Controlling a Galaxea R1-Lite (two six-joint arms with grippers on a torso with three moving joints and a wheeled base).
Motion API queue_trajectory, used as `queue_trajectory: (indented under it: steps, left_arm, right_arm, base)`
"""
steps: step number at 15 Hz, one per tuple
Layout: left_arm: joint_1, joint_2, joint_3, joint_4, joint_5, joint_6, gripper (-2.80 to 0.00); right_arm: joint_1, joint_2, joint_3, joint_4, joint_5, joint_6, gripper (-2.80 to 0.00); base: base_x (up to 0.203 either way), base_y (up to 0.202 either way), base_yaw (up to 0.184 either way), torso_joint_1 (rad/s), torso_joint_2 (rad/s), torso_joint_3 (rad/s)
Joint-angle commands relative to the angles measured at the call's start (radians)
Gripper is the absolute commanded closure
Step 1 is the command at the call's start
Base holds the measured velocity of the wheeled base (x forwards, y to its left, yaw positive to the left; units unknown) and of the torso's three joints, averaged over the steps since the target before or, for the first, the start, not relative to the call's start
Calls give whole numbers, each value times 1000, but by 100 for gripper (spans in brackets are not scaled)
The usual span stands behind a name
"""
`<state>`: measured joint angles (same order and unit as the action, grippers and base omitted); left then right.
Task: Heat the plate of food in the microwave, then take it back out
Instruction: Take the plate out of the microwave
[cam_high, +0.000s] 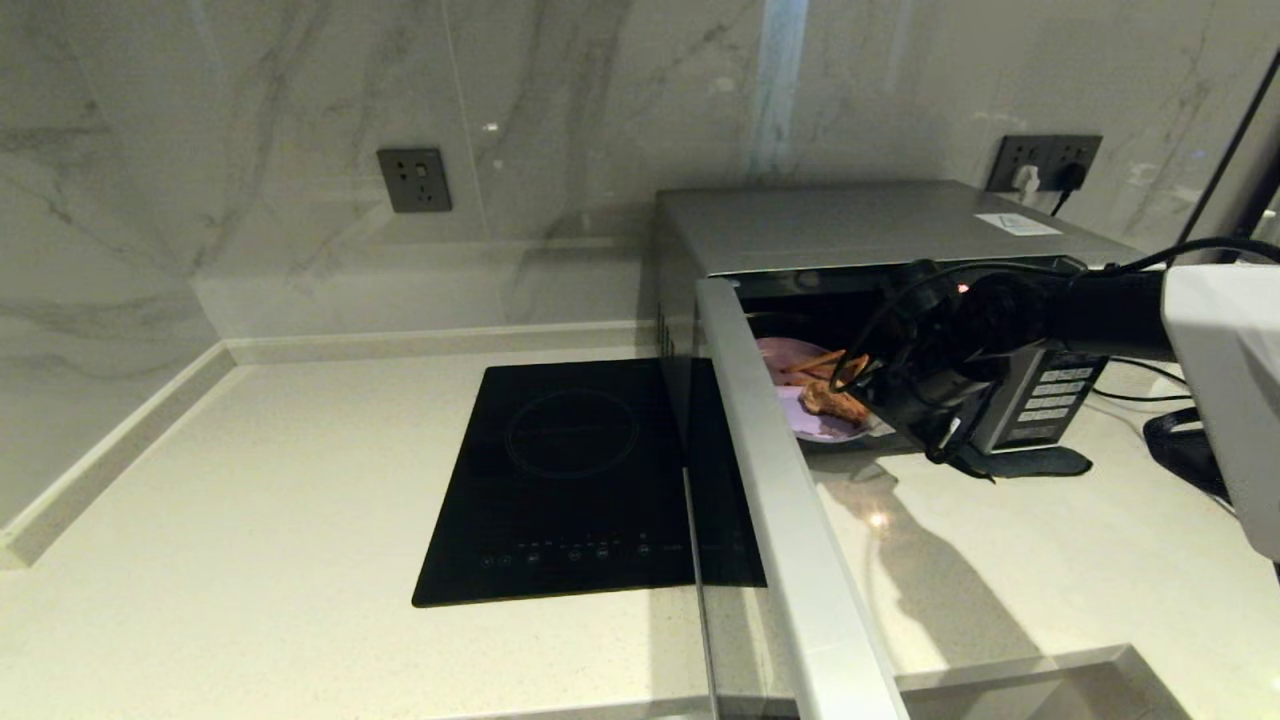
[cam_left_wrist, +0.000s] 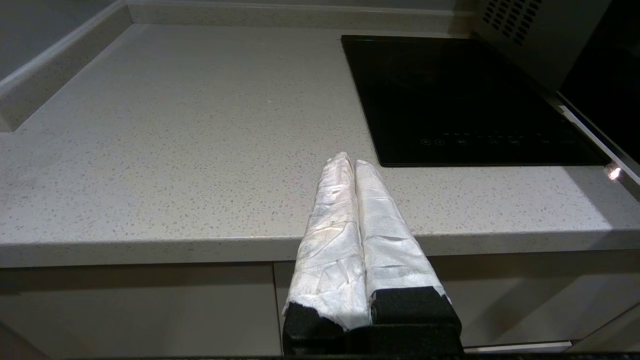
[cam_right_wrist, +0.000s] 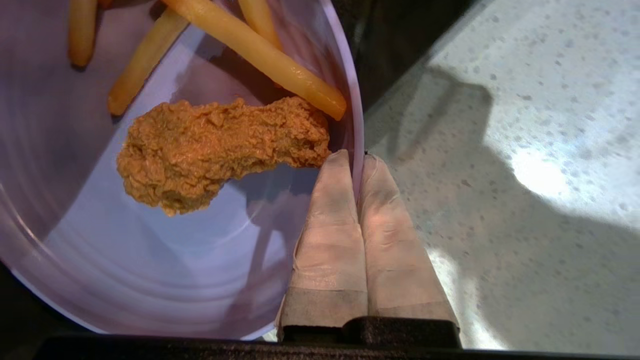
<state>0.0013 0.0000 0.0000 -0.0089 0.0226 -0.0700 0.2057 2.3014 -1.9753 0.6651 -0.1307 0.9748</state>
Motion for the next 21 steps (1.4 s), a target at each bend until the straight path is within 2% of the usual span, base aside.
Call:
queue_trajectory:
  steps: [1, 3, 4, 9, 21]
  left_arm:
    - [0, 2, 0, 0, 0, -2, 0]
    - [0, 2, 0, 0, 0, -1, 0]
    - [0, 2, 0, 0, 0, -1, 0]
    - [0, 2, 0, 0, 0, -1, 0]
    - [0, 2, 0, 0, 0, -1, 0]
  right_arm:
    - [0, -40, 3, 20, -28, 5, 0]
    - [0, -52, 9, 30, -93, 5, 0]
    - [0, -64, 11, 43, -99, 5, 0]
    - [0, -118, 52, 85, -101, 10, 0]
    - [0, -351, 268, 83, -97, 10, 0]
  base:
    - [0, 0, 0, 0, 0, 0]
    - [0, 0, 0, 0, 0, 0]
    - [0, 0, 0, 0, 0, 0]
    - [0, 0, 0, 0, 0, 0]
    - [0, 0, 0, 0, 0, 0]
